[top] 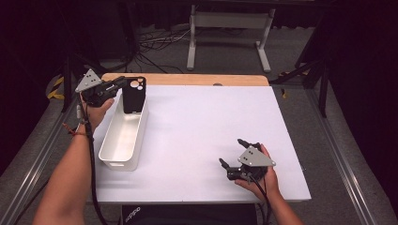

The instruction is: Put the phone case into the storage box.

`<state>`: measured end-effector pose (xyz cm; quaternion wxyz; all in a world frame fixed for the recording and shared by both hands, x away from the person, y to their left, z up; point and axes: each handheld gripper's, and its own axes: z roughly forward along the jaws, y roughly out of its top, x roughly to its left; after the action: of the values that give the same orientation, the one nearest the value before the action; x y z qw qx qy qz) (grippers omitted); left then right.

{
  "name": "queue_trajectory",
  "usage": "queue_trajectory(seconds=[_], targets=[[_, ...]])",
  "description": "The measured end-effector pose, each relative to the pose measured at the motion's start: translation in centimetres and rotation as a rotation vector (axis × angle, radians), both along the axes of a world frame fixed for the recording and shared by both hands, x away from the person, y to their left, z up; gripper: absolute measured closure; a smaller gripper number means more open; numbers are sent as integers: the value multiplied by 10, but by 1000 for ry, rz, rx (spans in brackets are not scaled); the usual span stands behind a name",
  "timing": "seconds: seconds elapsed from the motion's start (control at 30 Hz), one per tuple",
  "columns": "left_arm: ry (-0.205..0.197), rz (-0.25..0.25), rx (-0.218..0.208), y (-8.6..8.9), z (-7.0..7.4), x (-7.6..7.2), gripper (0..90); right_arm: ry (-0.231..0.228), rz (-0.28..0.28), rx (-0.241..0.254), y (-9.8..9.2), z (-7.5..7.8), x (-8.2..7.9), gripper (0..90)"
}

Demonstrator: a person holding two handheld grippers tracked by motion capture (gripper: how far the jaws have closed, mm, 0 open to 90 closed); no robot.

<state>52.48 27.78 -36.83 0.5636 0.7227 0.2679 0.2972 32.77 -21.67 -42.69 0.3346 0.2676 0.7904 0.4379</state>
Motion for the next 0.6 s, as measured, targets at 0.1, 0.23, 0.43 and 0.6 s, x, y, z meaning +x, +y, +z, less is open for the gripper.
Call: queue_trajectory(seconds=[0.1,0.23,0.43,0.6], targets=[[-4,-6,-17,2,-4,3,816,5,0,-4,1,-1,1,124],[-12,-7,-39,4,-9,6,816,10,3,-7,4,0,2,126],[-5,2,-32,2,-15,10,816,20,2,-15,6,-1,4,130],[5,-5,-42,5,-20,12,815,27,-5,-12,6,-2,5,131]])
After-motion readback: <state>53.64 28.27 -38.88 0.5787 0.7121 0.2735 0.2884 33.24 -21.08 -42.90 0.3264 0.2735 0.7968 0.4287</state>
